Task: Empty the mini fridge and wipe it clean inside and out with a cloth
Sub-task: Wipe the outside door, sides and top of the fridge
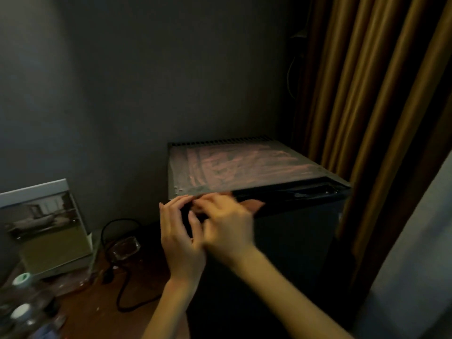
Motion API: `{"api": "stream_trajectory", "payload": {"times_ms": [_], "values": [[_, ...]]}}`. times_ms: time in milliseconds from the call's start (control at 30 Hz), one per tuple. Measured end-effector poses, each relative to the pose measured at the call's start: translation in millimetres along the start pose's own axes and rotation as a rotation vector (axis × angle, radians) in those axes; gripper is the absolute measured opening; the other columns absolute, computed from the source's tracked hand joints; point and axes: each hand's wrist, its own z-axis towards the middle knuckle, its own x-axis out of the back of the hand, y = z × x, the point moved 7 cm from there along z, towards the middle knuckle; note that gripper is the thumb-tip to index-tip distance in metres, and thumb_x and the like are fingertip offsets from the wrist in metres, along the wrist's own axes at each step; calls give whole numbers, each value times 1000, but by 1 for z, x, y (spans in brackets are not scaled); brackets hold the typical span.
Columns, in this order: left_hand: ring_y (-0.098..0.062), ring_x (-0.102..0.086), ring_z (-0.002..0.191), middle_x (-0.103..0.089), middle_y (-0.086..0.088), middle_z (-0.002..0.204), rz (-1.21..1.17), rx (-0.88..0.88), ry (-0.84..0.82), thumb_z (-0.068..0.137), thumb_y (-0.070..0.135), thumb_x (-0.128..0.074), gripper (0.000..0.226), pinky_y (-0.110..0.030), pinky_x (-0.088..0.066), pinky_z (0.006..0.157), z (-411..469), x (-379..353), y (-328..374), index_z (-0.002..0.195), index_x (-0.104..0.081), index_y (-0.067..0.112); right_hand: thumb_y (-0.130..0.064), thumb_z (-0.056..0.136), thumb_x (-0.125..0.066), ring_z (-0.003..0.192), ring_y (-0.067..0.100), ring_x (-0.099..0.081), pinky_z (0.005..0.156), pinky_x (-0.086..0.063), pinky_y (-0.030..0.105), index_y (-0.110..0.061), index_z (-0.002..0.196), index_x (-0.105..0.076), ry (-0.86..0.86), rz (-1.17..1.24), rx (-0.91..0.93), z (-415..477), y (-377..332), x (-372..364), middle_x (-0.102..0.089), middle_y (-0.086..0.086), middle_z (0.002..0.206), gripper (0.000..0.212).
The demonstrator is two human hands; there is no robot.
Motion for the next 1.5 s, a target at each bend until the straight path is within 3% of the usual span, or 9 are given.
{"api": "stream_trajectory", "payload": {"times_ms": [200,433,600,767,867,967,1067,1267,1500], "values": [[-19,-54,102,-53,0,109,146,-2,8,95,18,-37,28,-28,-42,90,0,11,-2,113,-56,8,-23,75,-40,101,20,-62,82,-50,34,-22,108,-71,-141,107,-19,15,23,-5,-68,-2,107,45],[-18,-57,104,-62,0,105,393,-128,-99,83,16,-41,35,-50,-25,114,2,-10,20,111,-62,17,-9,81,-46,82,20,-65,57,-34,16,-18,93,-76,91,-24,-250,0,145,58,-72,0,93,33],[-11,-54,108,-60,7,108,597,-68,-143,82,26,-44,34,-59,-9,116,3,-30,23,108,-66,27,-10,75,-40,80,25,-66,62,-41,23,-14,87,-75,195,-107,-319,-12,163,67,-71,5,89,37],[-21,-56,117,-60,-1,120,598,-57,-262,76,14,-60,55,-59,2,116,6,-66,42,130,-55,18,-17,73,-43,81,16,-64,66,-51,26,-22,90,-75,112,-10,-47,-8,88,33,-71,-5,91,37],[-22,-53,119,-58,-3,124,452,-18,-416,78,10,-53,64,-50,-21,117,10,-101,52,141,-44,17,-20,74,-42,83,14,-64,66,-50,23,-20,92,-74,75,29,42,-14,89,40,-70,-5,94,37],[-26,-58,105,-60,-5,116,402,-68,-480,83,4,-54,47,-39,-49,87,15,-120,54,128,-56,15,-17,70,-40,87,14,-63,73,-45,19,-22,94,-73,162,13,-106,-29,153,67,-69,-5,97,42],[-23,-60,98,-61,-3,106,420,-148,-519,84,5,-60,31,-42,-48,97,8,-139,59,113,-66,14,-16,70,-40,88,13,-62,73,-43,17,-20,95,-74,145,-142,-183,-39,201,92,-70,-4,98,43],[-22,-51,124,-56,-5,129,588,-197,-568,91,29,-35,47,-38,-19,117,2,-152,60,132,-55,18,-16,67,-57,82,22,-70,88,-50,45,-15,85,-76,-48,-537,175,-20,217,118,-74,4,87,26],[-22,-44,129,-48,-1,138,642,-136,-658,96,28,-37,48,-35,-33,112,-1,-161,58,144,-41,21,-19,69,-36,76,20,-67,66,-51,25,-20,87,-74,117,-130,-191,-27,189,82,-71,-2,86,42]]}}
